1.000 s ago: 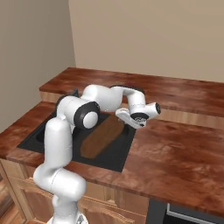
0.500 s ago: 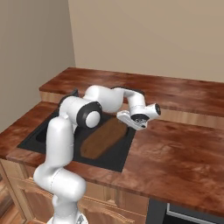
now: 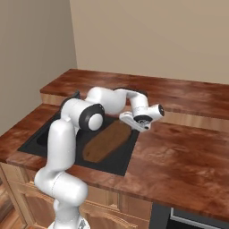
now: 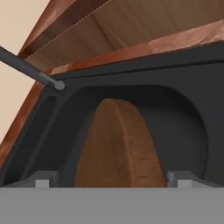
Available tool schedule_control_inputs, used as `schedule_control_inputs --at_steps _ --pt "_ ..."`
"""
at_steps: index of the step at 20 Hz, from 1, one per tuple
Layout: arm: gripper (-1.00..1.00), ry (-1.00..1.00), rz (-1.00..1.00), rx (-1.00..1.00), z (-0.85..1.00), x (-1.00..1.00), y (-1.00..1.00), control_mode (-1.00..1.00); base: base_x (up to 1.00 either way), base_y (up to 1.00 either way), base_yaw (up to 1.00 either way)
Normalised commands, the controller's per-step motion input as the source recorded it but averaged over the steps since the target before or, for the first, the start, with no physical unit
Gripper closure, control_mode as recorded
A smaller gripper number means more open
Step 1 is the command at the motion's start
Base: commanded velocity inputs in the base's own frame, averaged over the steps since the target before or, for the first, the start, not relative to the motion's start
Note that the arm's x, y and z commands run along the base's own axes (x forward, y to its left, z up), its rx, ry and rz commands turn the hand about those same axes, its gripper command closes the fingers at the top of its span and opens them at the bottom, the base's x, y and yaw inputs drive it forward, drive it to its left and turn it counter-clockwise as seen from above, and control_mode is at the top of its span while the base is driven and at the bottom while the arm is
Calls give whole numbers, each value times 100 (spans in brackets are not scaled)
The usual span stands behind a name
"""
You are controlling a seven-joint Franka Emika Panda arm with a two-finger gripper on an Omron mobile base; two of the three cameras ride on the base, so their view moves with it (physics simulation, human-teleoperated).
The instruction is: Move the cutting board and knife to the sink. Then move spray from the cabinet to the counter.
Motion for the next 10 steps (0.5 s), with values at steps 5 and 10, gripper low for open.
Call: schedule_control_inputs --at_steps 5,10 --pt "-100 0 0 -17 16 0 1 -100 0 0 0" --pt "-100 0 0 -33 0 0 2 -100 0 0 0"
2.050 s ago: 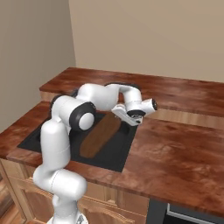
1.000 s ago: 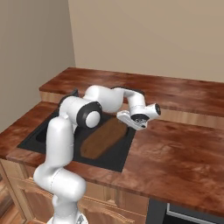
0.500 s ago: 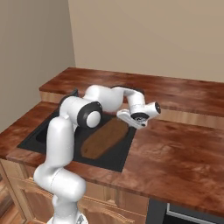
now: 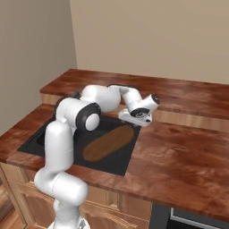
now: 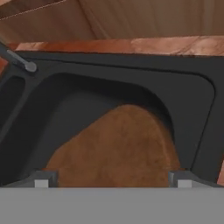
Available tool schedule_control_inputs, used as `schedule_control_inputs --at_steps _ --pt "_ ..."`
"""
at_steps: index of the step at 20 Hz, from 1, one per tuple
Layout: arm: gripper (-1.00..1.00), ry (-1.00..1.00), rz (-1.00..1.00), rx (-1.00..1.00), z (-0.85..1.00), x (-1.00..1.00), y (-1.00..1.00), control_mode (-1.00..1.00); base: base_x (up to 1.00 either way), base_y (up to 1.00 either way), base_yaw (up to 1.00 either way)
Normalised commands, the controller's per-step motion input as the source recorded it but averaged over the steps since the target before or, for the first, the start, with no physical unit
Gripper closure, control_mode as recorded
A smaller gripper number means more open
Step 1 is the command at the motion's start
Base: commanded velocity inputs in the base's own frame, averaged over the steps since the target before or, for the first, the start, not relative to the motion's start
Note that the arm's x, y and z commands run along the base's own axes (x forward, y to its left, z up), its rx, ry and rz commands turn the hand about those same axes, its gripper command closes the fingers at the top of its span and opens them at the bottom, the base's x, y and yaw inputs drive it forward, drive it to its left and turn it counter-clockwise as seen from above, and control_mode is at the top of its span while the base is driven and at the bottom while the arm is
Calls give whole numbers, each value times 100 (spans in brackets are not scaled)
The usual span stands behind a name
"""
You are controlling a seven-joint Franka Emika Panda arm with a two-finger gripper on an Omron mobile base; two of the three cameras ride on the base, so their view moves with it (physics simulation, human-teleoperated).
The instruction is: Move the cutting board and knife to the sink. Then move spray from the cabinet to the counter.
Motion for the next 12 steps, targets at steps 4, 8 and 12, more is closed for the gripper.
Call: schedule_control_inputs --at_steps 4,8,12 --pt "-100 0 0 -33 5 0 0 -100 0 0 0" --pt "-100 0 -2 -27 25 -11 0 -100 0 0 0" --pt "-100 0 -4 -20 37 -39 -1 -100 0 0 0"
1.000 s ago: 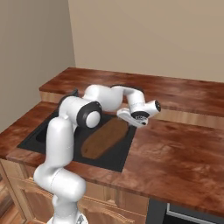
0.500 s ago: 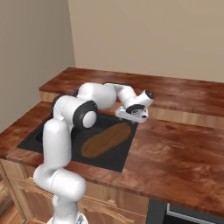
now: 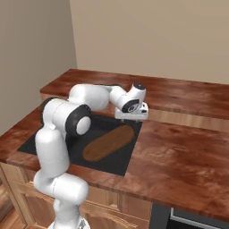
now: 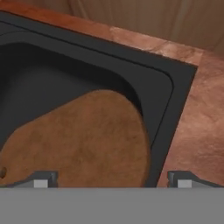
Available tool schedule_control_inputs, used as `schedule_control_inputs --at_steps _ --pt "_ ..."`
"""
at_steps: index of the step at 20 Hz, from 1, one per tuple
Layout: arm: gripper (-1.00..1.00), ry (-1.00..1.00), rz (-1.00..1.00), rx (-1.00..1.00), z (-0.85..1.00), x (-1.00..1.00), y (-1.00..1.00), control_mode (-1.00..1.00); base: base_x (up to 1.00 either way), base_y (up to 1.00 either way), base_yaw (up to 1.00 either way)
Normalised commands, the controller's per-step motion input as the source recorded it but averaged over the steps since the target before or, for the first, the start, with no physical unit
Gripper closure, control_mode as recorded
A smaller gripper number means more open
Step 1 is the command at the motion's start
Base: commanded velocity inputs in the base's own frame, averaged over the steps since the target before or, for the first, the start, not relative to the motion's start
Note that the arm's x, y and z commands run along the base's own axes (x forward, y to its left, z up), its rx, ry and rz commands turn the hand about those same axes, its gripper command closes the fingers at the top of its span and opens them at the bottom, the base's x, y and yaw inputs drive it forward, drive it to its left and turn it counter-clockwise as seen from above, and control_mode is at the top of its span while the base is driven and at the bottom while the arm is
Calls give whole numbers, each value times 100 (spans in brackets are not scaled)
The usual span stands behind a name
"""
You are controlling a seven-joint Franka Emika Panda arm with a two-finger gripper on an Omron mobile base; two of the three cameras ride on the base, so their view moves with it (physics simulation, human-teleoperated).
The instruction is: Move the cutting board and knife to the sink. Then move spray from the cabinet to the counter.
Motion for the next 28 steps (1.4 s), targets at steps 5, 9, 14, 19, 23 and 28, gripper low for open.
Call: schedule_control_inputs --at_steps 5,9,14,19,23,28 --pt "-100 0 -3 -13 36 -49 -6 -100 0 0 0" --pt "-100 0 -12 -6 47 -72 -6 -100 0 0 0" --pt "-100 0 -22 0 64 -90 -9 -100 0 0 0" --pt "-100 4 -27 0 85 -76 -2 -100 0 0 0" --pt "-100 9 -27 0 90 -55 0 -100 0 0 0" --pt "-100 5 -19 0 70 -55 6 -100 0 0 0"
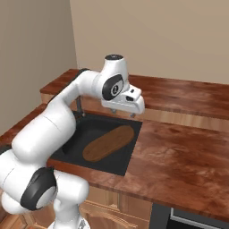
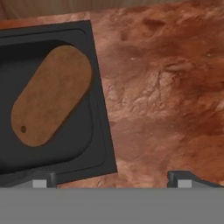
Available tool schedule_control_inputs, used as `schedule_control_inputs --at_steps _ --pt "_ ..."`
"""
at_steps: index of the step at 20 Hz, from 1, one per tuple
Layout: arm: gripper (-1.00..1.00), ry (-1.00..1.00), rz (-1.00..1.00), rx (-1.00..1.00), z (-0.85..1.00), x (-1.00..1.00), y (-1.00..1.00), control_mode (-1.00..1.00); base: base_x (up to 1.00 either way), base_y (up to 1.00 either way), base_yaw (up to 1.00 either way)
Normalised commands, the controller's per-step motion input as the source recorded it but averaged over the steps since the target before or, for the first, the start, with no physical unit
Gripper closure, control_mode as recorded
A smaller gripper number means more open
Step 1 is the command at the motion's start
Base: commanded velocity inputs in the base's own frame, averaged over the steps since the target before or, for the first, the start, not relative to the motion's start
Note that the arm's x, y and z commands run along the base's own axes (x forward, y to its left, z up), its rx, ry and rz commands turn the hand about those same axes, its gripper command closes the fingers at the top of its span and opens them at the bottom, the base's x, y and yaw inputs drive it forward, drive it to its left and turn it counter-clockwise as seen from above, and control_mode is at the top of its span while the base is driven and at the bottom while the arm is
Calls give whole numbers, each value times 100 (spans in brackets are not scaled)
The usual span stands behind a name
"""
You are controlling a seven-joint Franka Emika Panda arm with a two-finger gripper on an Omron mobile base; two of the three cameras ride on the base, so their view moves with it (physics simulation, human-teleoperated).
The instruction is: Move the cutting board and knife to the sink. Then move spray from the cabinet to the counter.
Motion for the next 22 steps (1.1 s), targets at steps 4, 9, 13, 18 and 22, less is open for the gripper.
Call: schedule_control_inputs --at_steps 4,9,13,18,22 --pt "-100 0 -2 0 58 -77 7 -100 0 0 0" --pt "-100 0 0 0 42 -58 40 -100 0 0 0" --pt "-100 0 0 0 11 -74 28 -100 0 0 0" --pt "-100 2 0 1 0 -85 46 -100 0 0 0" --pt "-100 1 0 0 0 -79 42 -100 0 0 0"
